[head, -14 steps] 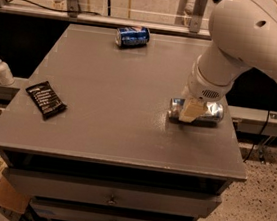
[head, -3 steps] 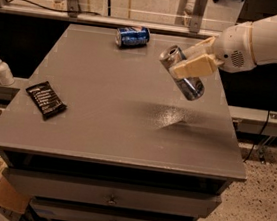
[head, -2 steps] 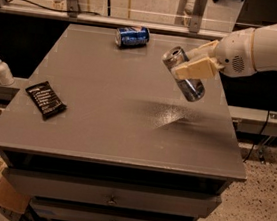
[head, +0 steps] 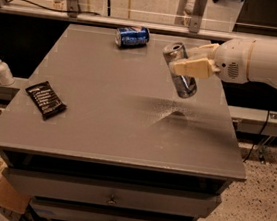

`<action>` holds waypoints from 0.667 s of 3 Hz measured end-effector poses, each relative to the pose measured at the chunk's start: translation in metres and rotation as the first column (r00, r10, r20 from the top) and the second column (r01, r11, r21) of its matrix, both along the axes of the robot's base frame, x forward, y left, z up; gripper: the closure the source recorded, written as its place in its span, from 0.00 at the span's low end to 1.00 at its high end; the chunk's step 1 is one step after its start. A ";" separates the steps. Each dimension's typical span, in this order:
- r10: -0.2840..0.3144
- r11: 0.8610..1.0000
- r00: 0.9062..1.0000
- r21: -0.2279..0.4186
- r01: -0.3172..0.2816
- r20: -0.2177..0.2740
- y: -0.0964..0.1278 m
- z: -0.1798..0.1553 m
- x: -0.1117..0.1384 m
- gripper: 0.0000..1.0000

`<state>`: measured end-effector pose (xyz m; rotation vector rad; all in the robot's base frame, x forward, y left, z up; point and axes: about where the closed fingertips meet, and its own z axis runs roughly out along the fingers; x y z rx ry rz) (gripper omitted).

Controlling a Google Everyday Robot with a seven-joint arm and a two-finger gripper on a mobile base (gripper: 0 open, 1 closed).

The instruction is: Place redbull can upright

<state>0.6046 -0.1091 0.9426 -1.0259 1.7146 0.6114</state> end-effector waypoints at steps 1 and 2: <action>-0.028 0.994 0.999 0.106 0.025 0.031 0.001 -0.003 0.008 1.00; -0.047 0.980 0.997 0.196 0.034 0.063 0.001 -0.009 0.017 1.00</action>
Offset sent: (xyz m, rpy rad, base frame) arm 0.0288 -0.0055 -0.0183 0.3116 -0.1182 -0.0641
